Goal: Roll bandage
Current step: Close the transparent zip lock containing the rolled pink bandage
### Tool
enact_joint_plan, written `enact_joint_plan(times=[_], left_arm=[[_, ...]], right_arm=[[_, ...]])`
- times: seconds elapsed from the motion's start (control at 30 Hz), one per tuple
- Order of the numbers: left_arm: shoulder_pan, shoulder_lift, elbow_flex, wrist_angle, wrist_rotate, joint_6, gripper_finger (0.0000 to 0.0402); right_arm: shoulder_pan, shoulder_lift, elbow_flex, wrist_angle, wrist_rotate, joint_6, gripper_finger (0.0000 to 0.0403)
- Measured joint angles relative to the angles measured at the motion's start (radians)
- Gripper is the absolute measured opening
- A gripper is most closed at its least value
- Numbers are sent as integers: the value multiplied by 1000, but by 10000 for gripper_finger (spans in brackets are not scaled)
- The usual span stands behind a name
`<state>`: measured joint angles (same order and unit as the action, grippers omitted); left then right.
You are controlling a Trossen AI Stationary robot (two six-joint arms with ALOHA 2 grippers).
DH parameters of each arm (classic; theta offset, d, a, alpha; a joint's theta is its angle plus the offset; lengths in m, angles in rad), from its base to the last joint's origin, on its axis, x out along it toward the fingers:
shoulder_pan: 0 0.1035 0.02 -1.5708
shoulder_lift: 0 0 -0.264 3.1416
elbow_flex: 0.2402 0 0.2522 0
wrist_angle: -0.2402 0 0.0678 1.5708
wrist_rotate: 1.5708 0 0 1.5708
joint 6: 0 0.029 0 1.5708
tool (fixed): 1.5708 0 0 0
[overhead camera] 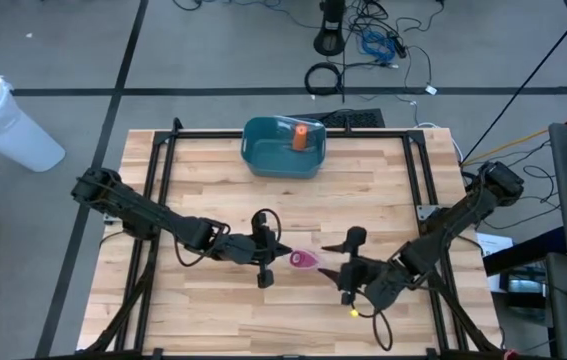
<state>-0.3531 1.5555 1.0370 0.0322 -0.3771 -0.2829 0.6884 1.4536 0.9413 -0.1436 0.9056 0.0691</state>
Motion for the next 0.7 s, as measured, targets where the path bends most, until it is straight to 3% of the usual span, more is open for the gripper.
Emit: enact_joint_plan(times=[0.17, 0.4, 0.6, 0.7], left_arm=[[0, 0, 0, 3, 0, 0, 0], [0, 0, 0, 3, 0, 0, 0], [0, 0, 0, 3, 0, 0, 0], [0, 0, 0, 3, -9, 2, 0]], right_arm=[[-40, 0, 0, -20, -23, 48, 236], [-100, 0, 0, -32, -173, 76, 121], [-113, 0, 0, -35, -198, 68, 19], [-113, 0, 0, -36, -198, 64, 5]])
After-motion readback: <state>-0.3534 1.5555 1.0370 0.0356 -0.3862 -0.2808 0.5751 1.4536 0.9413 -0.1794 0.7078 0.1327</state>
